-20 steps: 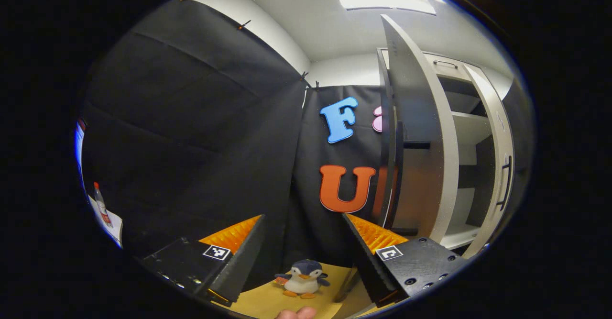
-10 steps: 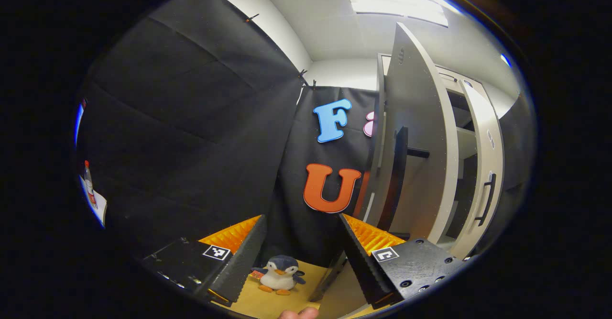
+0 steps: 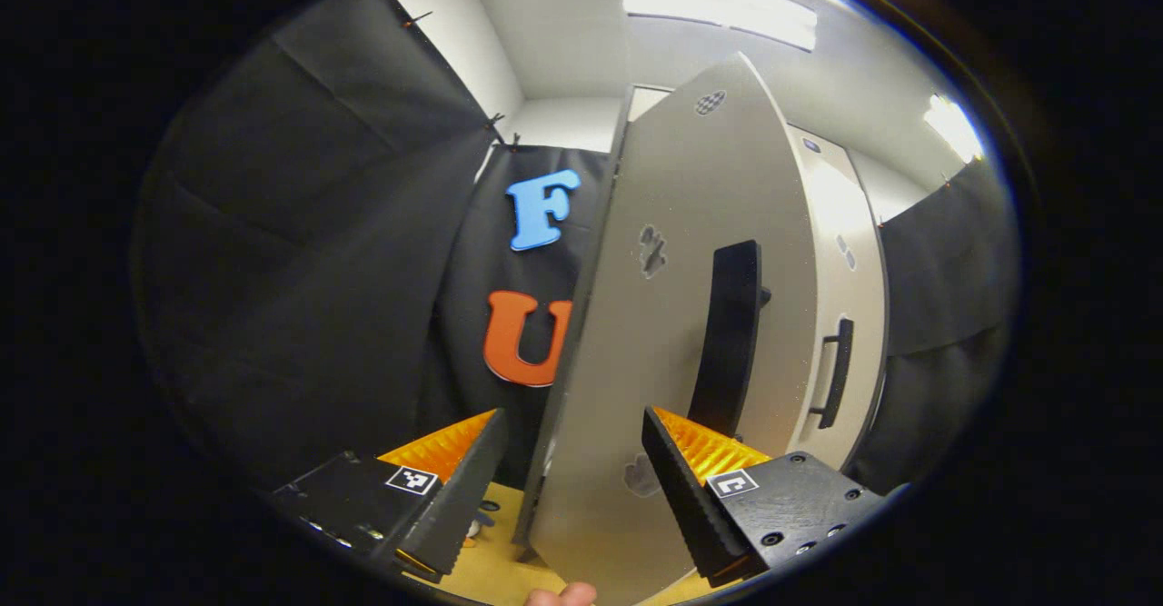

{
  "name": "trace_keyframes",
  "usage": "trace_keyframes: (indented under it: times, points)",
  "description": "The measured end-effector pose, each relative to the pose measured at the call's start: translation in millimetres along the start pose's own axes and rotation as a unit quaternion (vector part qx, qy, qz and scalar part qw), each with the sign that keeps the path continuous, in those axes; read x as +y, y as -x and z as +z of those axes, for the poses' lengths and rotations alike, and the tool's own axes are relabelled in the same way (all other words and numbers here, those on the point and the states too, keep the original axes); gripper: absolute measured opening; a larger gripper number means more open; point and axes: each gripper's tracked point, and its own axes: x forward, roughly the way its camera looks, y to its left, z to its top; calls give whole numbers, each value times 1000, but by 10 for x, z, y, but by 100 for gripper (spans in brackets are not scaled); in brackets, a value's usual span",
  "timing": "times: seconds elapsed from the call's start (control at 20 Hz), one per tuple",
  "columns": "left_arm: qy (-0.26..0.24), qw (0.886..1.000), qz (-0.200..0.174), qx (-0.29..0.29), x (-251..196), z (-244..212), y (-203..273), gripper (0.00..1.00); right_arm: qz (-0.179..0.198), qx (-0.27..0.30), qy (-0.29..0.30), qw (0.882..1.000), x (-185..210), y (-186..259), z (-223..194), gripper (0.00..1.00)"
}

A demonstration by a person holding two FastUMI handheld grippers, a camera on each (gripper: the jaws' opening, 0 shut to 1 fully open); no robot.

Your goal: Grasp the bottle in the cabinet with the left hand and place it on the coaster, then close the right door with the right hand and the left door with the left hand.

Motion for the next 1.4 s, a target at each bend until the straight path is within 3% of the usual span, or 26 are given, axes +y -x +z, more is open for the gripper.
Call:
trace_keyframes:
  times: [0.05,0.1,0.15,0.2,0.3,0.35,0.4,0.55,0.6,0.7,0.75,0.8,0.9,1.0,1.05,1.15,1.2,1.25,1.4]
  points:
    - [7,1000,-11,0,-88,5,-35,99,-4,1,-1,1000,-19,11,-7,98]
    - [11,1000,-14,0,-111,11,-64,93,-7,3,-3,1000,-41,18,-28,94]
    - [14,1000,-14,-2,-131,31,-79,93,-10,4,-5,1000,-62,32,-33,98]
    - [17,1000,-13,-6,-134,61,-92,93,-14,4,-7,1000,-71,60,-28,94]
    - [21,1000,-8,-16,-92,129,-110,93,-20,4,-5,1000,-87,95,-18,98]
    - [20,1000,-5,-20,-67,152,-109,99,-23,2,-3,1000,-98,100,4,94]
    - [17,1000,-2,-22,-58,166,-98,99,-25,1,-1,1000,-111,100,19,98]
    - [-15,1000,13,-18,-29,191,33,94,-22,-9,-2,1000,-91,93,74,98]
    - [-34,999,15,-17,-31,201,105,100,-19,-12,0,1000,-80,77,87,98]
    - [-58,998,3,-7,-118,84,266,99,-16,-9,6,1000,-49,19,88,94]
    - [-63,998,-1,-2,-175,4,373,95,-14,-10,6,1000,-25,-19,101,98]
    - [-62,998,-3,2,-245,-84,492,99,-14,-10,4,1000,-14,-30,105,99]
    - [-50,999,-10,10,-399,-320,738,99,-11,-4,-8,1000,12,-43,66,94]
    - [-56,998,-11,-1,-526,-467,948,95,-6,0,-17,1000,57,-52,53,98]
    - [-63,998,-8,-7,-581,-529,1043,100,-5,2,-17,1000,69,-58,39,98]
    - [-69,998,-7,-1,-711,-678,1224,100,-6,8,-10,1000,69,-66,13,94]
    - [-66,998,-12,7,-799,-763,1298,100,-7,8,-8,1000,83,-67,9,98]
    - [-58,998,-17,17,-896,-854,1391,100,-6,8,-9,1000,99,-72,-5,94]
    - [-32,998,-25,39,-1055,-1102,1623,99,0,14,-18,1000,158,-52,-58,98]
